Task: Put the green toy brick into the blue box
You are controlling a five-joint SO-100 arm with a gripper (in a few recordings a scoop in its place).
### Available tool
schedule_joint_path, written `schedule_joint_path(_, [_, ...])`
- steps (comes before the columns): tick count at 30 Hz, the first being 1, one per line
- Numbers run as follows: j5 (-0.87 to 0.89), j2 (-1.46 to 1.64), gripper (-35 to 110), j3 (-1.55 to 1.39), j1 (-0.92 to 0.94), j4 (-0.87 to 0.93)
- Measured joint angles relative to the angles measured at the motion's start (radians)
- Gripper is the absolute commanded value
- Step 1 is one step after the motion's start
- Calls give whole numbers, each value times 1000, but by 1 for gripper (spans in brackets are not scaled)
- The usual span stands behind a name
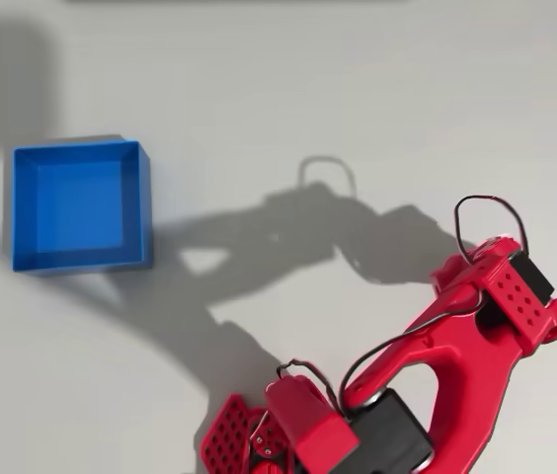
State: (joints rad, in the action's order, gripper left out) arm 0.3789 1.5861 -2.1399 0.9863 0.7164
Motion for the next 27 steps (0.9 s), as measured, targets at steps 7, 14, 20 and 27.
schedule_joint_path(7, [15,5,4,-20,2,-25])
schedule_joint_path(14, [18,5,0,-18,3,-25])
schedule_joint_path(20, [8,3,0,8,-23,37])
schedule_joint_path(27, [-9,2,0,26,-117,140])
